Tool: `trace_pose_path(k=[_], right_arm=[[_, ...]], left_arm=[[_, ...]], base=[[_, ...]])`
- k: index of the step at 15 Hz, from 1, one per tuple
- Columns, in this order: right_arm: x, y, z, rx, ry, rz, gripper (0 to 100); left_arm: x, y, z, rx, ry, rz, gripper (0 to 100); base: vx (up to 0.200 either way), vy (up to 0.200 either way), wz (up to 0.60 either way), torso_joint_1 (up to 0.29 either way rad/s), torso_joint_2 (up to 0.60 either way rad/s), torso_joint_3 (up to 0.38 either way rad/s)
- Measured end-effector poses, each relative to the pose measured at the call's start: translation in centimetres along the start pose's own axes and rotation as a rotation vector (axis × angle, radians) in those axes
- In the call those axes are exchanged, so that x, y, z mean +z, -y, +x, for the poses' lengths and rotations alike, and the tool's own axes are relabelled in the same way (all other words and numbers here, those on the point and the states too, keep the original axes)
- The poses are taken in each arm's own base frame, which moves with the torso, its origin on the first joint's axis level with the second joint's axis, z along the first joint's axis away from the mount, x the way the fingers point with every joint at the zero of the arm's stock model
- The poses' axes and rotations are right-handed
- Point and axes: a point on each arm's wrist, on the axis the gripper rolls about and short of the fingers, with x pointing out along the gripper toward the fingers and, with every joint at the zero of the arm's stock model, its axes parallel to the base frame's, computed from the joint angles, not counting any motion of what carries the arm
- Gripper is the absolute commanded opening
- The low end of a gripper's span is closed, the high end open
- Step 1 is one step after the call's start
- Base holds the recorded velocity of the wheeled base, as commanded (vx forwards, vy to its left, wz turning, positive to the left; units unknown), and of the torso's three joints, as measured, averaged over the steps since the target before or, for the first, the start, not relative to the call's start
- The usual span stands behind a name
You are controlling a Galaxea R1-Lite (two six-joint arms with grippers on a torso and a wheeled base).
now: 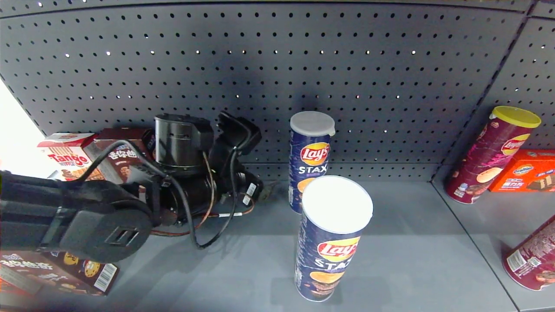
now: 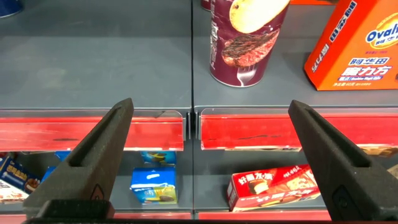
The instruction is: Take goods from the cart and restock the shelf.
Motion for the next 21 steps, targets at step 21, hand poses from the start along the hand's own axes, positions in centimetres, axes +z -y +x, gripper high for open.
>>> trace_pose_path(k=[21], right_arm=[[0.0,0.0,0.0,0.0,0.0,0.0,100]], left_arm=[[-14.9,3.6,-26.5,-0.316,0.145,-0.077,100]], base=[[0.0,0.0,0.0,0.0,0.0,0.0]])
